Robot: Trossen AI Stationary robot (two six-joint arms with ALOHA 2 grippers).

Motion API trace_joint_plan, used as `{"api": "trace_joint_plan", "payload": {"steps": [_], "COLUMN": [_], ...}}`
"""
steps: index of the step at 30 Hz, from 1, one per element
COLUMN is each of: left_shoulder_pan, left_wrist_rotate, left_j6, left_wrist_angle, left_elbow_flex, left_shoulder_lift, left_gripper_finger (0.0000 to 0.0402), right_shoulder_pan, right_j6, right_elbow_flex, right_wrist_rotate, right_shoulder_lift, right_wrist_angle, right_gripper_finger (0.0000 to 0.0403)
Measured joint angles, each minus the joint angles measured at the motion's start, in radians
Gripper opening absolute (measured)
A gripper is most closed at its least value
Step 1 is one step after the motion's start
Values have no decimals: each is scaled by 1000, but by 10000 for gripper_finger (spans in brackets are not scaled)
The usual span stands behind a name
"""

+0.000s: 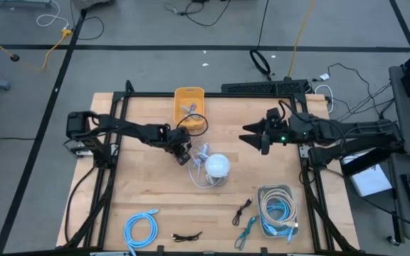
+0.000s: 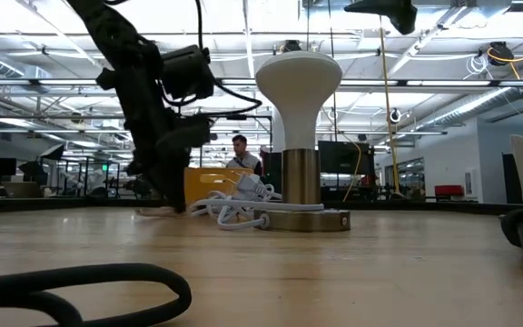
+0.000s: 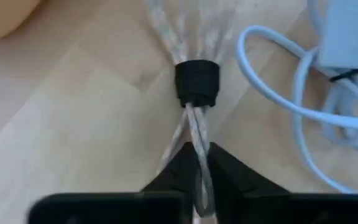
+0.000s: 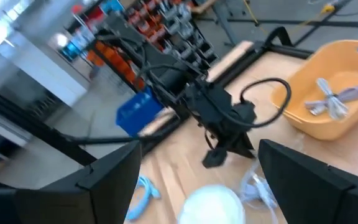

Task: Pick & Place USB Port
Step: Put the brown charger cable into the yellow bin

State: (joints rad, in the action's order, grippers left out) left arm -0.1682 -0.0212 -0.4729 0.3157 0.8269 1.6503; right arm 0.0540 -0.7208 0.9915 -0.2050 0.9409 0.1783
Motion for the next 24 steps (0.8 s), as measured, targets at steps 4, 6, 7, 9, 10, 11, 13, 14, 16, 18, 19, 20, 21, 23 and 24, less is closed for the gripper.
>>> {"api": "trace_joint_plan", "payload": {"steps": [4,6,7,9,10,11,13,14,16,18,19,20,21,23,24], "left_shoulder_pan": [1,6,8,10,9,7,-5,-17,-53,-106,-134,-164,-191,-242,-267], "left_wrist_rotate": [13,12,9,-16,-37,-63,-112,-127,-135,-137,-131,-110,-97,-60,-34], "left_j6": [-48,-77,-93,-138,-171,-200,-252,-275,-315,-367,-382,-386,-387,-395,-401], "left_wrist_angle": [15,4,8,12,1,-5,-45,-76,-101,-153,-158,-159,-185,-252,-253], "left_elbow_flex": [23,35,38,50,55,56,62,64,64,66,65,61,61,67,65], "left_shoulder_lift": [-65,-115,-146,-209,-244,-282,-345,-372,-411,-413,-410,-405,-387,-332,-311], "left_gripper_finger": [11,10,10,10,9,9,9,9,9,9,9,9,9,9,9], "right_shoulder_pan": [0,0,0,0,0,0,0,0,0,0,0,0,0,0,0], "right_j6": [-1,-1,-1,-1,-1,-1,-1,-1,-1,-1,-1,-1,-1,-1,-1], "right_elbow_flex": [-50,-67,-74,-90,-99,-105,-116,-121,-127,-130,-131,-131,-131,-131,-131], "right_wrist_rotate": [1,1,0,0,1,1,1,1,1,1,1,1,1,1,1], "right_shoulder_lift": [1,1,0,0,0,1,1,0,0,0,0,0,0,0,0], "right_wrist_angle": [-113,-158,-175,-207,-220,-232,-265,-279,-295,-294,-296,-301,-304,-303,-302], "right_gripper_finger": [315,315,315,315,315,315,315,315,315,315,315,315,315,315,315]}}
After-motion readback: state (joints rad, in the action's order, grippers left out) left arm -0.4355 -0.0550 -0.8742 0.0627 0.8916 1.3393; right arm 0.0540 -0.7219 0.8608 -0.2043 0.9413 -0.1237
